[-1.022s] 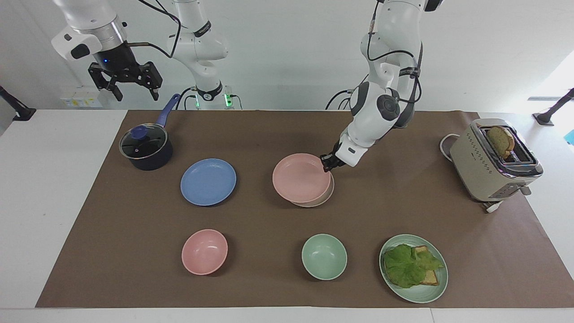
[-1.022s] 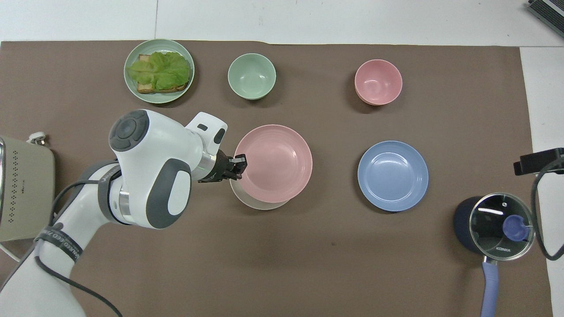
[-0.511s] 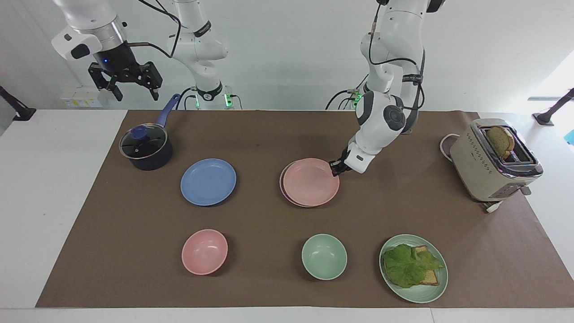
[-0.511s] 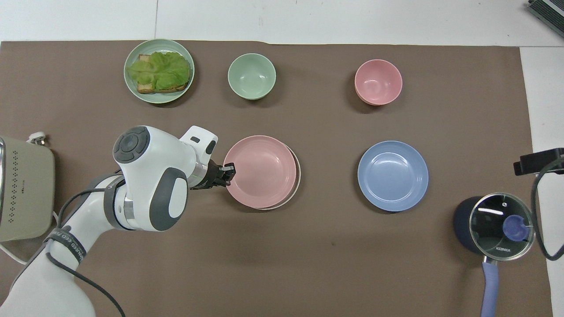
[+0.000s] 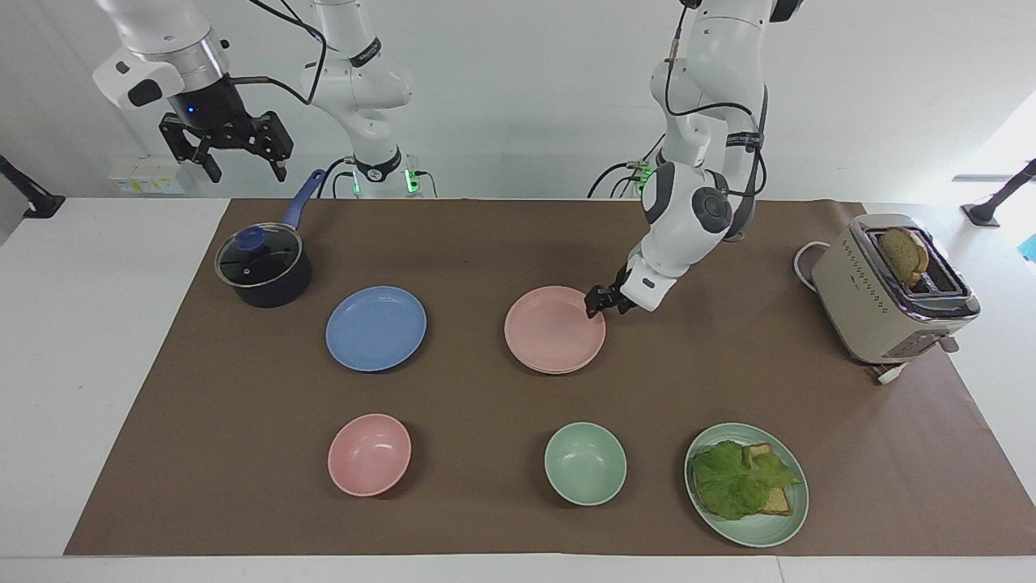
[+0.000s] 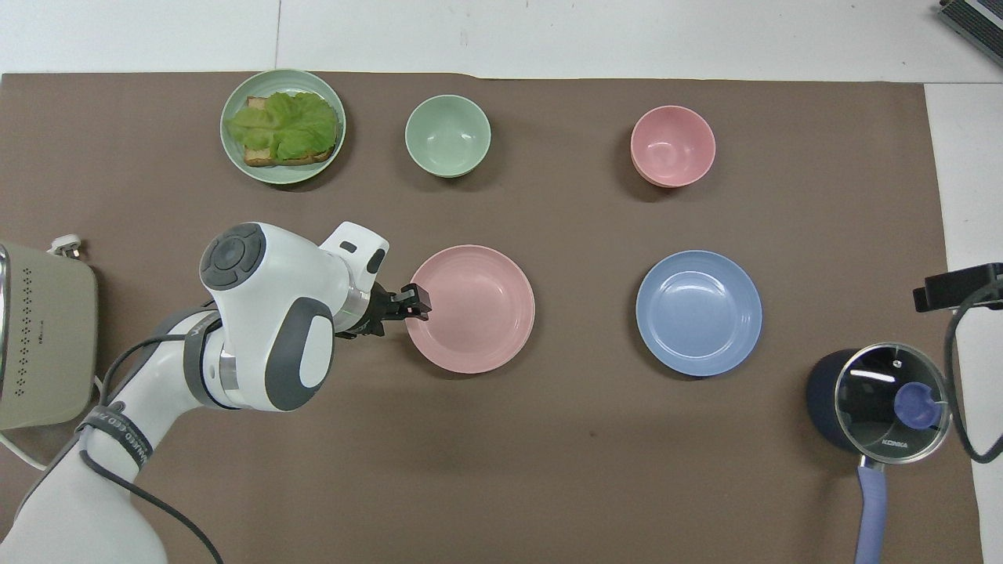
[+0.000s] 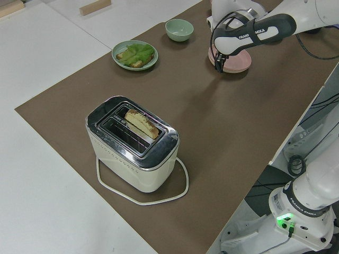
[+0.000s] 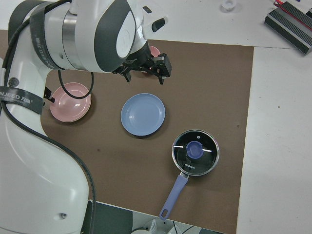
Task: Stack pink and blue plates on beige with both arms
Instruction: 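Open the left gripper and withdraw it to the rest pose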
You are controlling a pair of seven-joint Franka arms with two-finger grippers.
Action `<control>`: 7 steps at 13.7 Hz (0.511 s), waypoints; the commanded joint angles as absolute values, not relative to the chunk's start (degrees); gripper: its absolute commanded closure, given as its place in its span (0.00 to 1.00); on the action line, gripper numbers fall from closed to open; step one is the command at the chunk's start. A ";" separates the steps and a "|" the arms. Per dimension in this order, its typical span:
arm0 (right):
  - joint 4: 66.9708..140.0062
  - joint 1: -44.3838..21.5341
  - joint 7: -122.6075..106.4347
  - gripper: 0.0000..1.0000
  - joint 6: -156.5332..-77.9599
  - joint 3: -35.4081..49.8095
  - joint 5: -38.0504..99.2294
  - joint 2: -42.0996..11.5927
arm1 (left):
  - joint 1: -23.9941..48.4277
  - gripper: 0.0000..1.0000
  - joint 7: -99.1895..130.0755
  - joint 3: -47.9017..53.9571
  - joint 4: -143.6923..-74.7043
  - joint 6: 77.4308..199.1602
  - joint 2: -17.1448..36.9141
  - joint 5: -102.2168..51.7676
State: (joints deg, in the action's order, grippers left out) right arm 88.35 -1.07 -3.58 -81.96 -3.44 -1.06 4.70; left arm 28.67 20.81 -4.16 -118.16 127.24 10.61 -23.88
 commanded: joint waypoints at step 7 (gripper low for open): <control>89.74 -0.62 -3.60 0.00 -82.79 -3.16 -1.41 5.62 | 10.40 0.00 4.17 -4.48 -92.39 94.50 8.00 -4.58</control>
State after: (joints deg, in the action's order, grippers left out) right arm 88.45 -1.07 -3.58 -81.96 -3.44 -1.06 4.70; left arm 14.21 9.64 -5.04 -96.95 99.22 7.18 -7.11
